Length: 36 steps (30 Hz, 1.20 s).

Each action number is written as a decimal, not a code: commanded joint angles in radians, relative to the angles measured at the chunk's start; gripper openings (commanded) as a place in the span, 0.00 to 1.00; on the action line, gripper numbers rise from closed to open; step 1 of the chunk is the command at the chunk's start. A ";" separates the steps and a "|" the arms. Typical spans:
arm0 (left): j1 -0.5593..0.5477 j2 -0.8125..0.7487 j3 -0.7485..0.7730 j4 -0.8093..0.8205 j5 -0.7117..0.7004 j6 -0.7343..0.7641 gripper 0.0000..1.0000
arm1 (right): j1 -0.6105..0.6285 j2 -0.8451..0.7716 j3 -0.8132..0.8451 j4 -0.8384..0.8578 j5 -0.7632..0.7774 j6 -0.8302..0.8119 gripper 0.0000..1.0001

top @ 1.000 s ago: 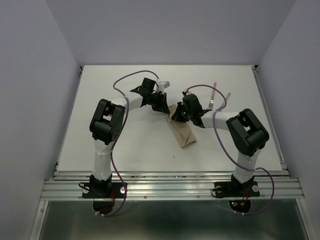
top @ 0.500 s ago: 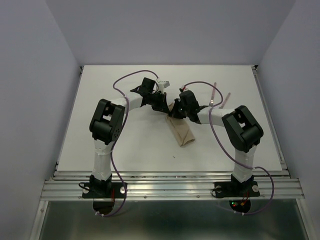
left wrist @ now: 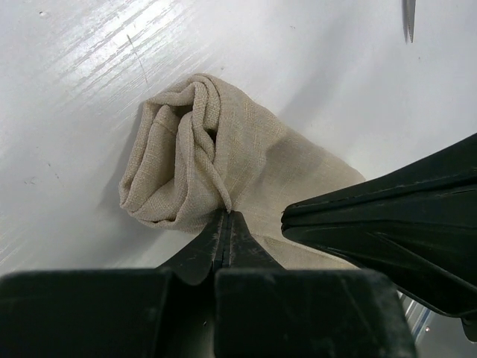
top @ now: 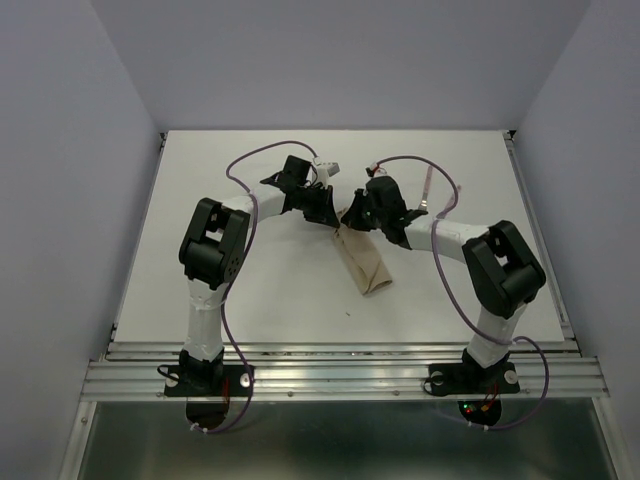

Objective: Fold the napkin into a case and place the utensils inside
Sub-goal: Smooth out the smaller rectangle-folded napkin at the center of the board.

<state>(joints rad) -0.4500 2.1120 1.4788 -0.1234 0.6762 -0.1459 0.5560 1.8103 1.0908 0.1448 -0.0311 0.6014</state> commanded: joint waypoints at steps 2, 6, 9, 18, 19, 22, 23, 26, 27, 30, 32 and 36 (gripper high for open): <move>-0.001 -0.070 -0.005 -0.007 0.011 0.017 0.00 | -0.010 0.023 0.006 0.030 0.016 -0.014 0.01; -0.001 -0.072 -0.002 -0.010 0.010 0.017 0.00 | -0.010 0.082 0.027 0.035 -0.016 -0.002 0.01; 0.000 -0.072 -0.002 -0.009 0.016 0.012 0.00 | -0.010 0.144 0.040 0.055 -0.032 0.006 0.01; -0.001 -0.078 -0.014 -0.007 0.010 0.002 0.00 | -0.010 0.201 0.021 0.079 -0.038 0.023 0.01; -0.001 -0.081 -0.015 -0.005 0.010 -0.003 0.00 | -0.010 0.190 0.020 0.081 -0.035 0.021 0.01; -0.001 -0.087 -0.018 -0.007 -0.006 -0.020 0.01 | -0.010 0.176 0.012 0.078 -0.029 0.018 0.01; -0.001 -0.090 -0.018 -0.007 -0.010 -0.024 0.06 | -0.010 0.169 0.011 0.078 -0.029 0.018 0.01; 0.000 -0.099 -0.020 -0.001 -0.009 -0.047 0.06 | -0.010 0.162 0.006 0.078 -0.032 0.017 0.01; 0.000 -0.102 -0.020 0.002 -0.009 -0.055 0.06 | -0.010 0.161 0.006 0.078 -0.033 0.015 0.01; 0.008 -0.106 -0.015 0.005 -0.007 -0.072 0.12 | -0.010 0.158 0.006 0.079 -0.035 0.014 0.01; 0.010 -0.110 -0.014 0.004 -0.007 -0.076 0.22 | -0.010 0.159 0.008 0.079 -0.038 0.011 0.01; 0.017 -0.132 -0.014 -0.007 -0.020 -0.083 0.37 | -0.010 0.146 0.006 0.078 -0.044 0.002 0.01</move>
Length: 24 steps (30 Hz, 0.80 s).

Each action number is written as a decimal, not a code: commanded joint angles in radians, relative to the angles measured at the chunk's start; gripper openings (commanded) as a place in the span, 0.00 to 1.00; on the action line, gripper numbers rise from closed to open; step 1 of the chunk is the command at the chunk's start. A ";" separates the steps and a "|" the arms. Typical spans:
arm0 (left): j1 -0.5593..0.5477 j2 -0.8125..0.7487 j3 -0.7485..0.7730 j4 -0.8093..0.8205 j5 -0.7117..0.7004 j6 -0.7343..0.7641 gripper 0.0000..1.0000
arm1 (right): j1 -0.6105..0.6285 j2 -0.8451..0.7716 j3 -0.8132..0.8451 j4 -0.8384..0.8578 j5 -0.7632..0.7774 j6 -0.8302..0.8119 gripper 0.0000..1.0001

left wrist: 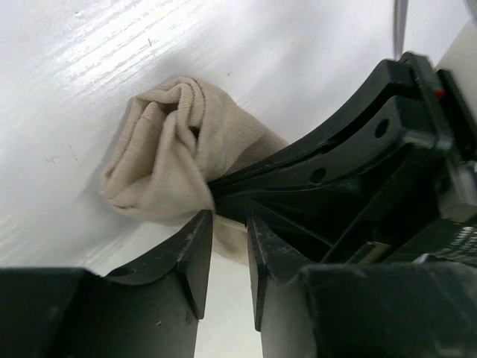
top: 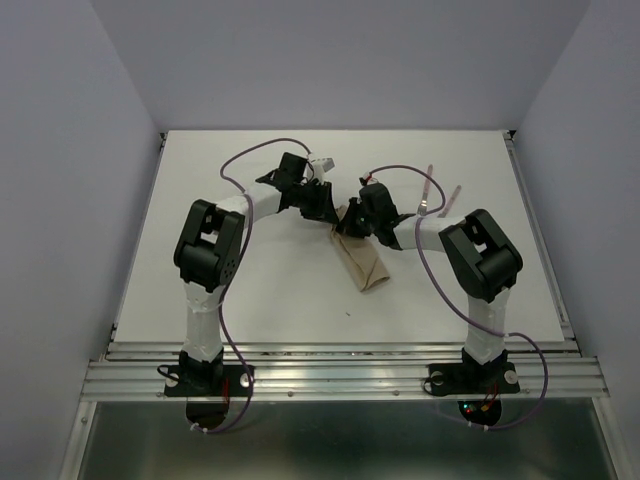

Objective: Fold the napkin into a case and place the utensils inside
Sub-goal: Smooth out the smaller rectangle-folded napkin at the center of the board.

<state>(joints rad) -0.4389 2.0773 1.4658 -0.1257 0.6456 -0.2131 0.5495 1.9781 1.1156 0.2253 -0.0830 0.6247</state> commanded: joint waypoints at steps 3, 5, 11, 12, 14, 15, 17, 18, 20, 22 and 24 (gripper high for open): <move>0.006 -0.118 0.002 -0.009 0.002 -0.017 0.42 | -0.003 -0.028 -0.019 -0.001 0.002 -0.026 0.01; 0.008 -0.131 0.007 -0.021 -0.003 -0.014 0.42 | -0.003 -0.036 -0.020 -0.003 -0.004 -0.034 0.01; 0.009 -0.170 0.005 -0.019 -0.009 -0.025 0.41 | -0.003 -0.070 -0.026 -0.007 -0.012 -0.045 0.01; 0.011 -0.177 -0.004 -0.014 -0.014 -0.029 0.38 | -0.003 -0.085 -0.026 -0.010 -0.012 -0.046 0.01; 0.015 -0.183 -0.013 -0.006 -0.035 -0.046 0.30 | -0.003 -0.104 -0.031 -0.012 -0.004 -0.049 0.01; 0.020 -0.181 -0.019 -0.003 -0.046 -0.063 0.19 | -0.003 -0.116 -0.031 -0.014 -0.001 -0.049 0.01; 0.023 -0.169 -0.033 0.003 -0.057 -0.080 0.07 | -0.003 -0.120 -0.022 -0.024 0.011 -0.049 0.01; 0.023 -0.163 -0.042 0.006 -0.058 -0.084 0.02 | -0.003 -0.122 -0.019 -0.027 0.017 -0.049 0.01; 0.023 -0.146 -0.050 0.020 -0.067 -0.097 0.00 | -0.003 -0.116 -0.014 -0.029 0.029 -0.049 0.01; 0.023 -0.134 -0.056 0.023 -0.075 -0.106 0.00 | -0.003 -0.096 0.003 -0.035 0.041 -0.046 0.01; 0.023 -0.115 -0.058 0.024 -0.096 -0.112 0.00 | -0.003 -0.079 0.027 -0.046 0.051 -0.045 0.01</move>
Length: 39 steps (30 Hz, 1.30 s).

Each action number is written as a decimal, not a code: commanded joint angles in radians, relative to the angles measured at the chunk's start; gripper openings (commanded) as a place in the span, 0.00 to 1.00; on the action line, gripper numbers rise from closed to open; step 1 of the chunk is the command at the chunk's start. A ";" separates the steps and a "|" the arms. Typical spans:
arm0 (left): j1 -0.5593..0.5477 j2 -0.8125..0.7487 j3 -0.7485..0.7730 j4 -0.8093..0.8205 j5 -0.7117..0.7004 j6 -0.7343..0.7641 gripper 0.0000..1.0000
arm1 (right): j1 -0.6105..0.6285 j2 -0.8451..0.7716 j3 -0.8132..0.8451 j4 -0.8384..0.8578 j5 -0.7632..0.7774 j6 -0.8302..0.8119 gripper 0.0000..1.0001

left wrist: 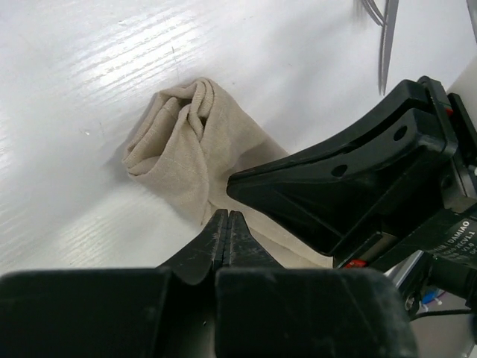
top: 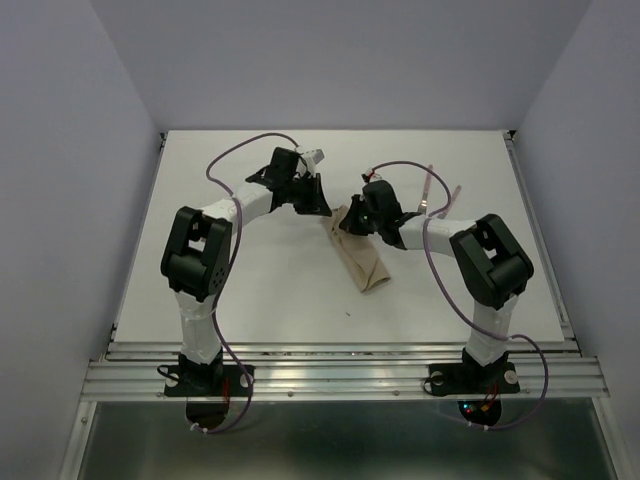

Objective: Fold the napkin into a case and place the utensils inside
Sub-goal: Smooth out the smaller rectangle-folded napkin at the center of the board, then pick up the smaller rectangle-folded napkin from the center of the board.

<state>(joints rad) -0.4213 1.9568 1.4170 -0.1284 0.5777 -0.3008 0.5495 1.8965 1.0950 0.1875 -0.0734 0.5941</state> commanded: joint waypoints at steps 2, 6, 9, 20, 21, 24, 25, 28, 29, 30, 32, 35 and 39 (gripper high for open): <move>0.006 0.020 -0.007 0.024 -0.038 -0.026 0.00 | -0.003 0.024 0.060 -0.011 0.057 -0.017 0.01; 0.006 0.066 0.003 0.032 -0.033 -0.024 0.00 | -0.003 0.070 0.101 -0.019 0.063 -0.020 0.01; 0.000 0.103 0.032 0.035 -0.024 -0.023 0.00 | -0.003 0.110 0.135 -0.026 0.054 -0.024 0.01; -0.005 0.166 0.059 0.058 0.005 -0.038 0.00 | -0.003 0.158 0.166 -0.026 0.024 -0.028 0.01; -0.005 0.166 0.059 0.058 0.005 -0.038 0.00 | -0.003 0.153 0.166 -0.026 0.021 -0.030 0.01; -0.005 0.139 0.043 0.070 0.004 -0.044 0.00 | -0.003 0.112 0.145 -0.033 0.015 -0.043 0.01; -0.005 0.130 0.040 0.070 0.005 -0.046 0.00 | -0.003 0.099 0.140 -0.036 0.011 -0.048 0.01; -0.004 0.077 0.031 0.070 -0.004 -0.052 0.00 | -0.003 0.041 0.115 -0.051 0.008 -0.059 0.01; -0.004 0.051 0.033 0.056 -0.012 -0.052 0.00 | -0.003 0.024 0.109 -0.056 0.009 -0.062 0.01; -0.004 0.039 0.036 0.047 -0.015 -0.049 0.00 | -0.003 -0.008 0.102 -0.062 0.009 -0.065 0.01; -0.004 0.001 0.040 0.020 -0.028 -0.040 0.00 | -0.003 -0.043 0.082 -0.082 0.014 -0.077 0.01; -0.001 -0.041 0.040 -0.014 -0.053 -0.038 0.00 | -0.003 -0.103 0.062 -0.121 0.024 -0.096 0.06; 0.003 -0.088 0.016 -0.048 -0.096 -0.043 0.00 | -0.003 -0.163 0.049 -0.209 0.049 -0.119 0.10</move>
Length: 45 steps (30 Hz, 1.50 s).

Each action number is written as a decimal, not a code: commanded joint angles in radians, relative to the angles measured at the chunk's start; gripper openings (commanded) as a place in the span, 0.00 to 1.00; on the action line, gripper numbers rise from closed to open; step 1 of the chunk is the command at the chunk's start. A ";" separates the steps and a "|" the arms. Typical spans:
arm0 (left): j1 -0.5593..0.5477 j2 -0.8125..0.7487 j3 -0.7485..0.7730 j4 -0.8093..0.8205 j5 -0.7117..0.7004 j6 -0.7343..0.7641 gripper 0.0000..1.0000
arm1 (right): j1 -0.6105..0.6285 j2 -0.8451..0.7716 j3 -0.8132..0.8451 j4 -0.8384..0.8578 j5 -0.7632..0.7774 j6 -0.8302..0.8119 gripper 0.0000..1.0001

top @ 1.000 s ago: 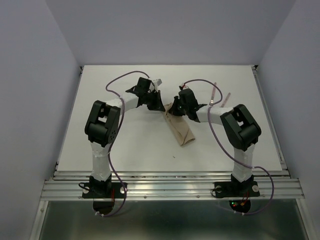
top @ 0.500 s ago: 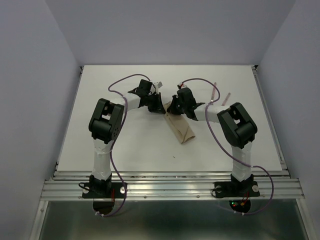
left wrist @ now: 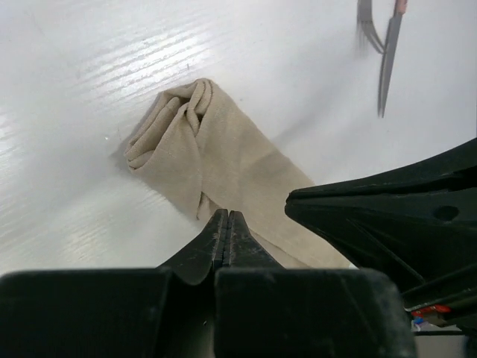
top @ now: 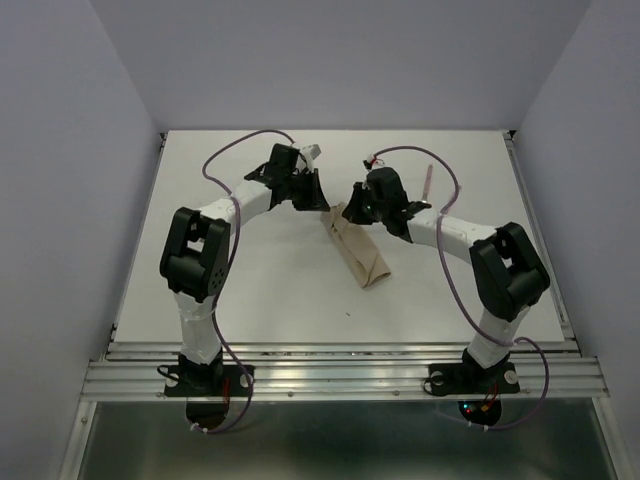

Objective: Fold the napkin into a case and place the utensils inside
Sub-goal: Pick up the smaller rectangle-folded napkin from the center of the board.

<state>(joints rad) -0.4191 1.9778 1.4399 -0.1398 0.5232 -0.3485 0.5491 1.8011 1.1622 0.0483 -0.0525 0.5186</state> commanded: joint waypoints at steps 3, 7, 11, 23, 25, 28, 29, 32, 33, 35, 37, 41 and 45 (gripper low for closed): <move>0.006 -0.167 -0.044 -0.055 -0.084 -0.009 0.00 | 0.029 -0.112 -0.027 -0.165 0.112 -0.094 0.18; 0.028 -0.263 -0.142 -0.066 -0.152 -0.072 0.00 | 0.097 -0.161 -0.044 -0.284 0.212 -0.169 0.35; 0.054 -0.359 -0.242 -0.064 -0.195 -0.113 0.00 | 0.190 -0.189 -0.064 -0.352 0.350 -0.229 0.51; 0.059 -0.481 -0.352 -0.061 -0.241 -0.135 0.00 | 0.330 -0.039 0.005 -0.375 0.551 -0.310 0.63; 0.059 -0.479 -0.360 -0.061 -0.244 -0.133 0.00 | 0.330 -0.022 0.008 -0.360 0.559 -0.315 0.63; 0.059 -0.482 -0.372 -0.055 -0.247 -0.132 0.00 | 0.330 0.010 0.013 -0.352 0.572 -0.319 0.63; 0.059 -0.482 -0.378 -0.055 -0.249 -0.132 0.00 | 0.330 0.017 0.011 -0.347 0.577 -0.325 0.63; 0.060 -0.482 -0.381 -0.055 -0.255 -0.129 0.00 | 0.330 0.040 0.008 -0.335 0.576 -0.331 0.61; 0.060 -0.482 -0.383 -0.055 -0.255 -0.129 0.00 | 0.330 0.044 0.007 -0.331 0.576 -0.335 0.60; 0.060 -0.481 -0.386 -0.052 -0.255 -0.129 0.00 | 0.339 0.063 0.007 -0.327 0.586 -0.330 0.54; 0.060 -0.479 -0.391 -0.049 -0.255 -0.129 0.00 | 0.339 0.086 0.008 -0.326 0.597 -0.324 0.42; 0.062 -0.476 -0.397 -0.047 -0.261 -0.130 0.00 | 0.339 0.107 0.013 -0.317 0.605 -0.309 0.16; 0.074 -0.487 -0.409 -0.049 -0.265 -0.136 0.00 | 0.339 0.093 0.007 -0.288 0.570 -0.299 0.01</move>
<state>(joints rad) -0.3576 1.5352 1.0531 -0.2070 0.2749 -0.4805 0.8841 1.8832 1.1515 -0.2817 0.5385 0.2012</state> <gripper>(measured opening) 0.019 0.044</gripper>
